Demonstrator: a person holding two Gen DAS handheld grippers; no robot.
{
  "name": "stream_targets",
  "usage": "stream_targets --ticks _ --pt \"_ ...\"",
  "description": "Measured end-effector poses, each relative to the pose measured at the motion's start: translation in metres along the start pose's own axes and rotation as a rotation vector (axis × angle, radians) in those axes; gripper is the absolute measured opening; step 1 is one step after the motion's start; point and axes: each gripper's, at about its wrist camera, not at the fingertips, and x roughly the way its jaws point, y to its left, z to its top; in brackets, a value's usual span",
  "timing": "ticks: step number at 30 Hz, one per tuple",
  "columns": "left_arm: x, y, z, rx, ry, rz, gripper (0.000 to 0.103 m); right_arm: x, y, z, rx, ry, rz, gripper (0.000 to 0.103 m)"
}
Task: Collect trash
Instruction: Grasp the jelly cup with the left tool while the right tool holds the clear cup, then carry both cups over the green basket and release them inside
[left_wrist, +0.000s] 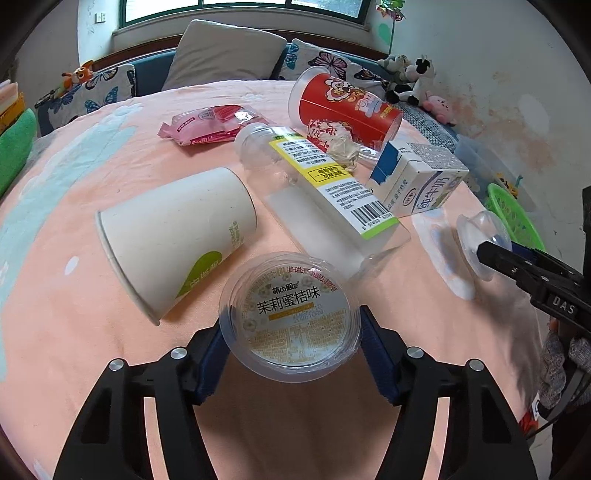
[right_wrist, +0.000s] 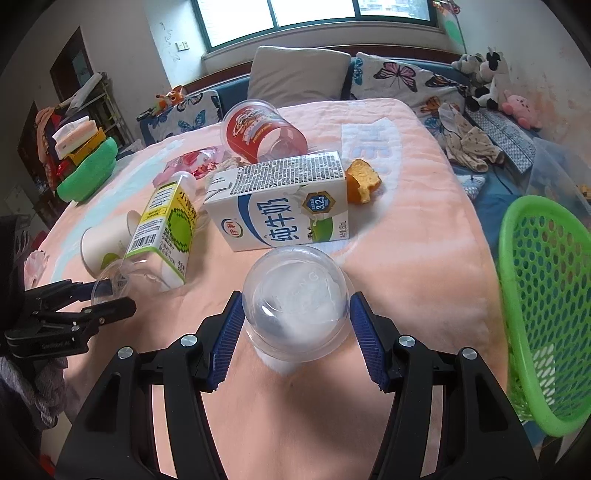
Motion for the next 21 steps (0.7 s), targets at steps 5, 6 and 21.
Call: stream_targets --ticks 5,6,21 --pt "-0.012 -0.004 -0.005 -0.001 -0.01 -0.014 0.063 -0.013 -0.003 -0.006 0.008 -0.016 -0.004 0.059" --pt "-0.015 -0.006 -0.005 0.003 -0.014 -0.017 0.063 -0.016 -0.004 -0.007 0.01 -0.019 -0.006 0.059" --pt "-0.041 -0.081 0.019 0.129 -0.062 -0.136 0.063 -0.068 -0.059 -0.026 0.109 -0.084 -0.099 0.059"
